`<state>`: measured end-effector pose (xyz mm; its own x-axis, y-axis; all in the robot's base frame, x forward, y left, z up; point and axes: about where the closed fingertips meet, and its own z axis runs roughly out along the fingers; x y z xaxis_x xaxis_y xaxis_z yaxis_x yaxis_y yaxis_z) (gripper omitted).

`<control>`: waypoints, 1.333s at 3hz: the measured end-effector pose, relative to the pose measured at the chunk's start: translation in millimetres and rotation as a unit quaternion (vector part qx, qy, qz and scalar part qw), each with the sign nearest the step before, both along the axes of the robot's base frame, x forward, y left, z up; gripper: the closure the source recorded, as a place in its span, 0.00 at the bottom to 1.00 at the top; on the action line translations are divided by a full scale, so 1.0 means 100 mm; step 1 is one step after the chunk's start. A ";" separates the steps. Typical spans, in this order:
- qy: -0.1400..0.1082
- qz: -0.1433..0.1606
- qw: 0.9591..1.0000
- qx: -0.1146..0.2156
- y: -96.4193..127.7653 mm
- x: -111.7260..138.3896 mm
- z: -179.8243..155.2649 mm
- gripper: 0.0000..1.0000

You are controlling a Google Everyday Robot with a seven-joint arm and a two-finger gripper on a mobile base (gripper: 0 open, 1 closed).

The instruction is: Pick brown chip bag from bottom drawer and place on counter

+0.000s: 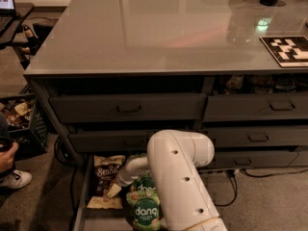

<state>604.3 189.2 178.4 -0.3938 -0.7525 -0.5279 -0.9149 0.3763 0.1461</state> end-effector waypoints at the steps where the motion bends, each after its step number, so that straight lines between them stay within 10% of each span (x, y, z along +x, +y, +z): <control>1: 0.008 -0.006 1.000 -0.002 0.03 0.06 -0.13 0.14; 3: 0.034 -0.010 0.999 0.000 0.18 0.13 -0.41 0.13; 4: 0.033 -0.012 0.999 0.001 0.18 0.15 -0.41 0.31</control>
Offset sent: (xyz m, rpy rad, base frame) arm 0.0254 0.0125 -0.0428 -0.0060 0.0580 -0.0313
